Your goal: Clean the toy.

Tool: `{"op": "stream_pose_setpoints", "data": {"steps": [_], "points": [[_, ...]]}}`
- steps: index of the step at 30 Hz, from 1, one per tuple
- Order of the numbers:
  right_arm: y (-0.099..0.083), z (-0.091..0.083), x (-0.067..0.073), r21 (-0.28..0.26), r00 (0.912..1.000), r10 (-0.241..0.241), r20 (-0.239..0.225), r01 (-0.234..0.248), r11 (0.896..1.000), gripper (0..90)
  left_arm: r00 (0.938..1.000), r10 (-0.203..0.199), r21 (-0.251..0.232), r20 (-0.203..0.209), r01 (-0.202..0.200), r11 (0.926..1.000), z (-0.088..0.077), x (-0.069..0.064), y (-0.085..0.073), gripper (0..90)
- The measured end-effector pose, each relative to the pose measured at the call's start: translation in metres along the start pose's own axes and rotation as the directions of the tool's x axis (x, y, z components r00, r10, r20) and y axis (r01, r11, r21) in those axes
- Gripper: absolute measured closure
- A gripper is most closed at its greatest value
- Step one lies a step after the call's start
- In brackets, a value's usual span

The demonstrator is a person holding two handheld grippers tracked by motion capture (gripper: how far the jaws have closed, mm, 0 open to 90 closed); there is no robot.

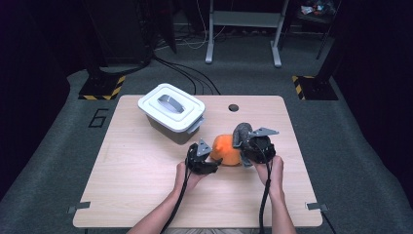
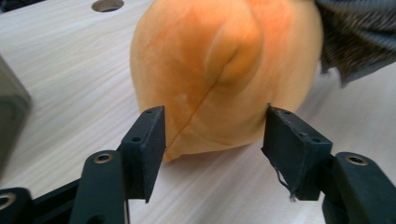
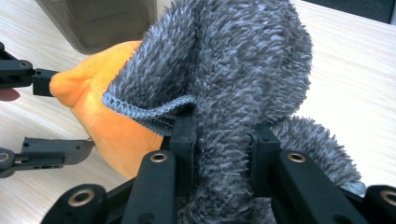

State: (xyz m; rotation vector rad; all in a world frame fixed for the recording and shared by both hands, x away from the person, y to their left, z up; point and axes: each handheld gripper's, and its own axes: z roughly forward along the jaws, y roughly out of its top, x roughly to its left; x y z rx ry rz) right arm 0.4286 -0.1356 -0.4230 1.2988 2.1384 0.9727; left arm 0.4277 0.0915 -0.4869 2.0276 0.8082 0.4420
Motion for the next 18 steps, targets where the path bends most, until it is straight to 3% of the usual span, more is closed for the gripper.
{"op": "stream_pose_setpoints", "data": {"steps": [3,7,11,12,14,15,18], "points": [[0.0036,0.0026,-0.0028,0.006,1.0,-0.001,-0.001,0.001,1.0,68.7,0.9995,0.029,-0.009,-0.012,-0.029,0.9995,0.0029,-0.001,0.0007,37.8],[0.006,0.0046,-0.0041,0.01,1.0,-0.005,-0.001,0.005,1.0,68.8,0.9943,0.101,-0.012,-0.035,-0.101,0.9948,0.0055,-0.0057,0.0036,42.1],[0.006,0.0059,-0.0047,0.012,1.0,0.0,-0.005,0.0,1.0,68.8,0.9893,0.138,-0.011,-0.047,-0.139,0.9903,0.0084,-0.0074,0.0038,50.3],[0.0054,0.0066,-0.0062,0.004,1.0,-0.001,-0.008,0.001,1.0,68.7,0.9872,0.152,-0.007,-0.048,-0.152,0.9883,0.009,-0.0069,0.0038,60.9],[0.0051,0.0062,-0.0062,0.006,0.9999,0.008,-0.01,-0.008,1.0,68.8,0.9898,0.135,-0.012,-0.047,-0.136,0.9907,0.0095,-0.0063,0.0034,69.9],[0.0046,0.0053,-0.0083,-0.004,0.9999,0.003,-0.016,-0.003,1.0,68.7,0.9931,0.11,-0.015,-0.04,-0.11,0.9938,0.0093,-0.005,0.0038,72.4],[0.0046,-0.0029,-0.0085,-0.031,0.9998,0.014,-0.012,-0.014,0.999,68.8,0.9961,0.082,-0.023,-0.03,-0.083,0.9963,0.0075,-0.0049,0.0052,76.5]]}}
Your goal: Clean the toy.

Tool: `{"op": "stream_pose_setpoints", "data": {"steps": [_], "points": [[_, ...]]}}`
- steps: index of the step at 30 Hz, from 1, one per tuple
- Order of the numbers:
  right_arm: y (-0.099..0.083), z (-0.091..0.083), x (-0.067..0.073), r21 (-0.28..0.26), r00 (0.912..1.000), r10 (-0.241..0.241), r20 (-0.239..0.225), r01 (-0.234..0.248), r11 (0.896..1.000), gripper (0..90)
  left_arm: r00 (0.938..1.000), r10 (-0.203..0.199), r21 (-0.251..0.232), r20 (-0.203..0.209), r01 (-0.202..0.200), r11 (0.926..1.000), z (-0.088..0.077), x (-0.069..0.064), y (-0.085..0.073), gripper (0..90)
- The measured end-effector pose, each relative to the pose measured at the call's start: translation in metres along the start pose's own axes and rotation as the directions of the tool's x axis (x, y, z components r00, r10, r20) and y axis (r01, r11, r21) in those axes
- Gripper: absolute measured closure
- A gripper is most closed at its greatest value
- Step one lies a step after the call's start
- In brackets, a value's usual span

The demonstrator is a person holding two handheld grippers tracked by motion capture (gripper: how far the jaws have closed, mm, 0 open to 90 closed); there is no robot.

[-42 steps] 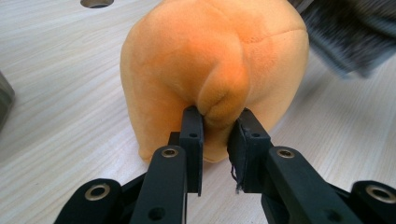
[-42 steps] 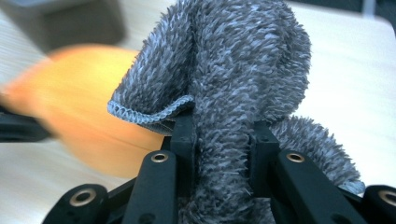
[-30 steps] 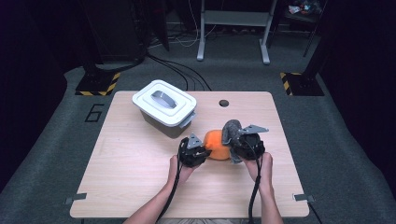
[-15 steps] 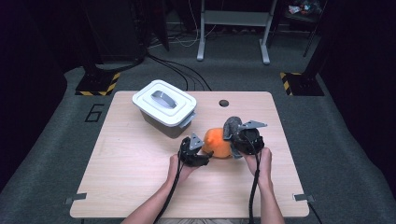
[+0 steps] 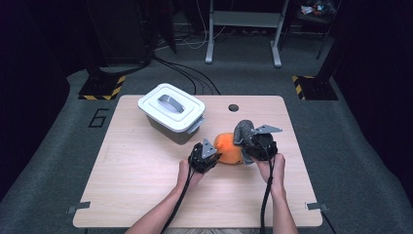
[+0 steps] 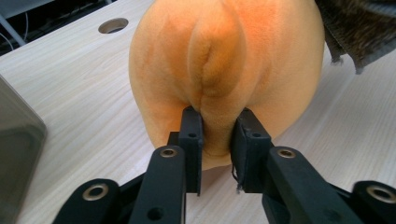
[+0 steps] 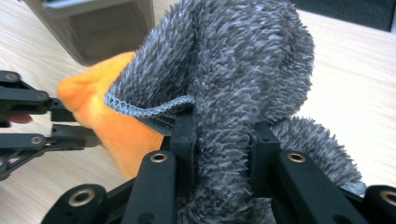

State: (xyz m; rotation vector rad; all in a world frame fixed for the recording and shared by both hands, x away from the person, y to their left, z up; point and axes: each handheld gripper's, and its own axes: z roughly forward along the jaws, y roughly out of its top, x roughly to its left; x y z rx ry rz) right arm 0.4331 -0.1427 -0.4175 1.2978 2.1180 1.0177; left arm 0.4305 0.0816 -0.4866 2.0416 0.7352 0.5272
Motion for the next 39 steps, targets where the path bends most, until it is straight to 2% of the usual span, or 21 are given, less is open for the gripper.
{"op": "stream_pose_setpoints", "data": {"steps": [3,4,6,11,14,17,19,20,24,26,28,29,32,38,39], "points": [[0.001,-0.01,0.001,-0.018,1.0,-0.007,0.001,0.007,1.0,68.8,0.9987,-0.044,0.0,0.028,0.044,0.999,-0.004,0.002,0.003,78.3],[0.001,-0.01,0.001,-0.018,1.0,-0.007,0.001,0.007,1.0,68.8,0.9987,-0.044,0.0,0.028,0.044,0.999,-0.004,0.002,0.003,78.6],[0.007,-0.022,0.007,-0.051,0.9996,-0.021,-0.021,0.019,0.999,68.8,0.9938,-0.091,-0.002,0.063,0.092,0.9958,-0.008,0.002,0.005,78.9],[0.017,-0.031,0.022,-0.075,0.9969,-0.052,-0.059,0.048,0.996,68.8,0.9847,-0.135,0.001,0.11,0.136,0.9907,-0.015,-0.001,0.008,78.9],[0.02,-0.026,0.032,-0.068,0.9928,-0.077,-0.092,0.071,0.995,68.7,0.9837,-0.139,0.005,0.114,0.14,0.9902,-0.016,-0.001,0.007,78.8],[0.02,-0.011,0.04,-0.039,0.9898,-0.088,-0.112,0.084,0.996,68.6,0.9834,-0.151,0.004,0.101,0.151,0.9885,-0.015,0.0,0.004,78.4],[0.019,-0.003,0.043,-0.027,0.9901,-0.091,-0.107,0.088,0.996,68.6,0.9839,-0.155,0.007,0.089,0.155,0.9879,-0.014,0.002,0.001,78.2],[0.019,0.0,0.044,-0.027,0.9885,-0.109,-0.104,0.107,0.994,68.7,0.9829,-0.162,0.01,0.087,0.162,0.9867,-0.013,0.002,0.0,78.1],[0.02,0.004,0.048,-0.018,0.9911,-0.112,-0.072,0.111,0.994,69.0,0.9809,-0.174,0.005,0.087,0.174,0.9847,-0.012,0.004,-0.002,78.1],[0.019,0.003,0.045,-0.013,0.9909,-0.118,-0.065,0.117,0.993,69.0,0.9811,-0.173,0.006,0.087,0.173,0.9849,-0.012,0.004,-0.002,78.0],[0.017,0.003,0.041,-0.013,0.9933,-0.1,-0.059,0.099,0.995,68.9,0.982,-0.17,0.004,0.084,0.17,0.9855,-0.012,0.005,-0.002,78.0],[0.016,0.002,0.038,-0.01,0.995,-0.084,-0.054,0.083,0.996,68.9,0.9796,-0.18,0.003,0.089,0.181,0.9836,-0.011,0.004,-0.002,78.0],[0.01,0.0,0.028,-0.006,0.9969,-0.066,-0.043,0.066,0.998,68.9,0.9787,-0.186,0.0,0.088,0.186,0.9825,-0.011,0.004,-0.003,77.9],[-0.002,-0.002,0.012,0.008,0.9995,-0.021,-0.022,0.021,1.0,68.7,0.9802,-0.179,-0.001,0.085,0.18,0.9837,-0.01,0.004,-0.002,78.0],[-0.006,-0.002,0.007,0.014,0.9999,0.002,-0.01,-0.002,1.0,68.7,0.9808,-0.176,0.001,0.083,0.177,0.9842,-0.01,0.005,-0.002,78.0]]}}
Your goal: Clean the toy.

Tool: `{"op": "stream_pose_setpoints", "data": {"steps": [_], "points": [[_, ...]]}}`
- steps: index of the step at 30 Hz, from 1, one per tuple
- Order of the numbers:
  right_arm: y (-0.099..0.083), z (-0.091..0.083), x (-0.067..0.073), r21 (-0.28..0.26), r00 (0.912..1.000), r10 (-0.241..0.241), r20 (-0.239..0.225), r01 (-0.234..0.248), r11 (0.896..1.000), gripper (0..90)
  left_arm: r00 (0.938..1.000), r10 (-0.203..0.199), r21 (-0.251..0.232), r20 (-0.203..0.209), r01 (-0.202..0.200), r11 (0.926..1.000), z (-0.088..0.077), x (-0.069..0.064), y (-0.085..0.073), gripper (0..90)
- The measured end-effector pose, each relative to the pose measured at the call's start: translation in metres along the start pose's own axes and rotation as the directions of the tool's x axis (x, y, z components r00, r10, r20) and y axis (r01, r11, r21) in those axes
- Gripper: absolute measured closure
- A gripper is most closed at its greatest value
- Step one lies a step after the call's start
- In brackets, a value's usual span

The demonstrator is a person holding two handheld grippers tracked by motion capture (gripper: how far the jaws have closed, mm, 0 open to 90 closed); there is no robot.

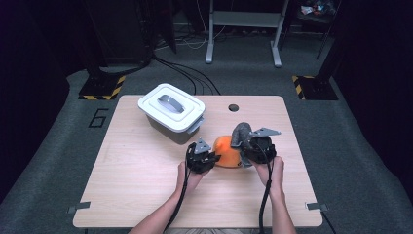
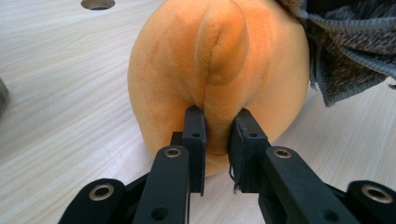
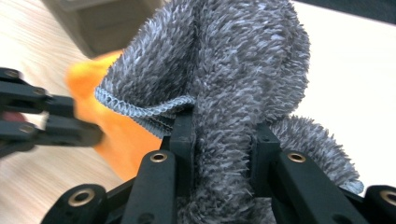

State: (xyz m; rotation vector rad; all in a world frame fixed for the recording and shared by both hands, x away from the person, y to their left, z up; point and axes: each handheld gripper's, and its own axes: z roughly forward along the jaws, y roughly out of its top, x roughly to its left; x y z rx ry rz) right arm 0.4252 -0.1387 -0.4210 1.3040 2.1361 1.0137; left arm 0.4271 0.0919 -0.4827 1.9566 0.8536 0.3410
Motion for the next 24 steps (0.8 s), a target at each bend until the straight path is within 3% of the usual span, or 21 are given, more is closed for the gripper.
{"op": "stream_pose_setpoints", "data": {"steps": [16,23,24], "points": [[-0.028,0.014,-0.031,0.059,0.9934,0.109,0.035,-0.111,0.992,68.6,1.0,0.01,0.007,0.0,-0.01,0.9999,0.0,0.0,0.0,78.0],[-0.04,0.029,-0.041,0.12,0.9873,0.15,0.052,-0.156,0.981,68.5,1.0,0.007,0.007,0.0,-0.007,1.0,0.0,0.0,0.0,77.9],[-0.045,0.037,-0.044,0.146,0.9861,0.156,0.057,-0.163,0.976,68.4,1.0,0.009,0.009,0.0,-0.009,0.9999,0.0,0.001,-0.001,77.9]]}}
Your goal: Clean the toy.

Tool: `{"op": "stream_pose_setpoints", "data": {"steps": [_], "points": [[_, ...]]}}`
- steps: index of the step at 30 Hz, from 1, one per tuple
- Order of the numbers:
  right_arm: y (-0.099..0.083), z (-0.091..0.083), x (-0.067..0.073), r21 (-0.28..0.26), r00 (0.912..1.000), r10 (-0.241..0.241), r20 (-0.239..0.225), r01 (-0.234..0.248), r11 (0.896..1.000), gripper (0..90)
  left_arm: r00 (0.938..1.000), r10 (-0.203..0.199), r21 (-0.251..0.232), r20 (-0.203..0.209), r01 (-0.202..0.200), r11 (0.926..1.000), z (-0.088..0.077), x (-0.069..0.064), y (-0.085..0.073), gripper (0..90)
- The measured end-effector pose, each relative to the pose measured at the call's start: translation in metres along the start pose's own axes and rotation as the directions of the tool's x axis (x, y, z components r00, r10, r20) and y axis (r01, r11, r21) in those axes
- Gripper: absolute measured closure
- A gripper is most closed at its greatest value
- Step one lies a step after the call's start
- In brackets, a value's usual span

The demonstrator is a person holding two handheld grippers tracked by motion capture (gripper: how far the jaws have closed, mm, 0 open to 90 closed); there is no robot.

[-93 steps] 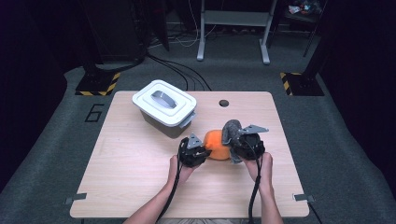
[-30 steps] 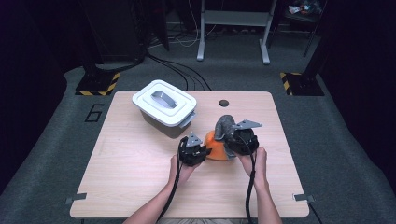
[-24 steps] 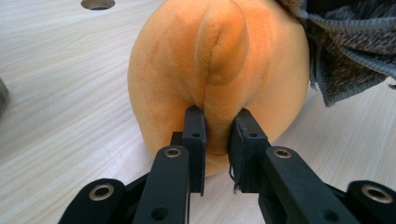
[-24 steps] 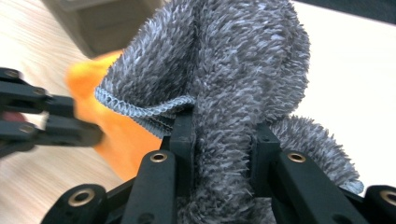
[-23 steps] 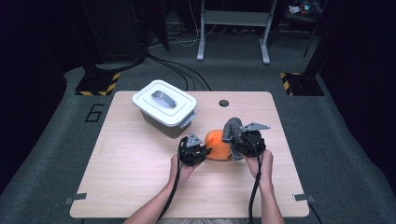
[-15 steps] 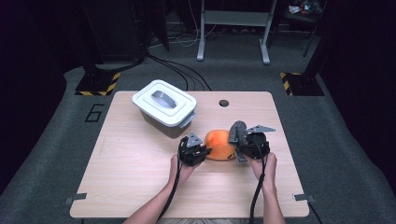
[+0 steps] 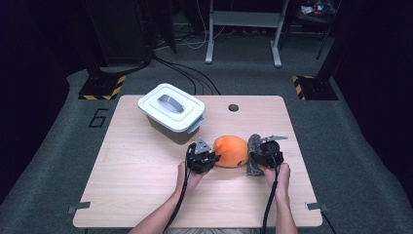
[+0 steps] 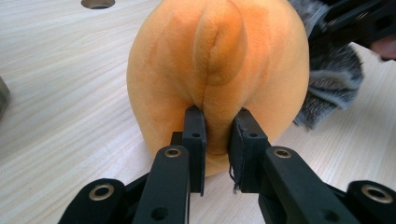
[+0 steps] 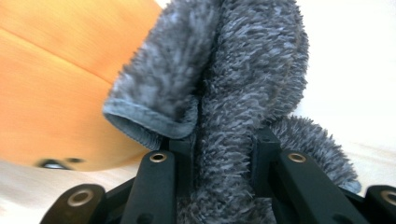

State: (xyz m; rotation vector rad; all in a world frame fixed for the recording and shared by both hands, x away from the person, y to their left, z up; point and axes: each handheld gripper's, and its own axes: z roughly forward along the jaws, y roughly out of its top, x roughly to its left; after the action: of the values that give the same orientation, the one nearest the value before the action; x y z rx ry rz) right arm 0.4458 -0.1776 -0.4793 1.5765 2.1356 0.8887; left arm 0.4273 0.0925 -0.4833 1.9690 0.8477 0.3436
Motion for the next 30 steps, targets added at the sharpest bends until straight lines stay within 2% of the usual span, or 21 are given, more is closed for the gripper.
{"op": "stream_pose_setpoints", "data": {"steps": [5,8,11,14,17,18,19,23,25,30], "points": [[-0.006,0.018,-0.001,0.056,0.9998,0.02,-0.008,-0.02,0.998,68.4,1.0,-0.003,-0.002,-0.003,0.003,1.0,0.0,0.001,-0.001,77.9],[-0.005,0.015,-0.003,0.041,0.9998,0.019,-0.004,-0.019,0.999,68.6,0.9999,-0.015,-0.007,0.001,0.015,0.9999,0.0,0.0,-0.001,77.8],[-0.002,0.002,-0.005,0.005,0.9997,0.011,0.022,-0.011,1.0,68.9,1.0,-0.006,-0.002,0.001,0.006,1.0,-0.001,0.001,-0.001,77.8],[0.002,-0.018,-0.004,-0.047,0.9995,0.008,0.029,-0.006,0.999,69.0,1.0,-0.005,-0.002,-0.001,0.005,1.0,-0.002,0.001,-0.001,77.8],[0.01,-0.04,0.002,-0.104,0.9999,-0.016,-0.001,0.016,0.994,68.9,1.0,0.006,-0.001,-0.003,-0.006,1.0,-0.001,0.0,0.0,77.7],[0.01,-0.04,0.002,-0.104,0.9999,-0.016,-0.001,0.016,0.994,68.9,1.0,0.006,-0.001,-0.003,-0.006,1.0,-0.001,0.0,0.0,77.7],[0.017,-0.053,0.01,-0.139,0.9982,-0.05,-0.033,0.044,0.989,68.8,0.9999,0.007,-0.002,-0.007,-0.007,1.0,-0.001,0.0,0.0,77.7],[0.03,-0.067,0.028,-0.18,0.9919,-0.109,-0.066,0.096,0.979,68.7,0.9999,0.008,-0.003,-0.007,-0.008,1.0,-0.001,0.0,0.0,77.4],[0.037,-0.068,0.04,-0.194,0.9885,-0.131,-0.075,0.115,0.974,68.6,0.9999,0.013,-0.003,-0.01,-0.013,0.9999,-0.001,-0.001,0.0,77.4],[0.049,-0.062,0.068,-0.188,0.9724,-0.21,-0.101,0.189,0.964,68.5,0.9998,0.02,0.003,-0.008,-0.019,0.9998,-0.001,-0.002,0.001,77.3]]}}
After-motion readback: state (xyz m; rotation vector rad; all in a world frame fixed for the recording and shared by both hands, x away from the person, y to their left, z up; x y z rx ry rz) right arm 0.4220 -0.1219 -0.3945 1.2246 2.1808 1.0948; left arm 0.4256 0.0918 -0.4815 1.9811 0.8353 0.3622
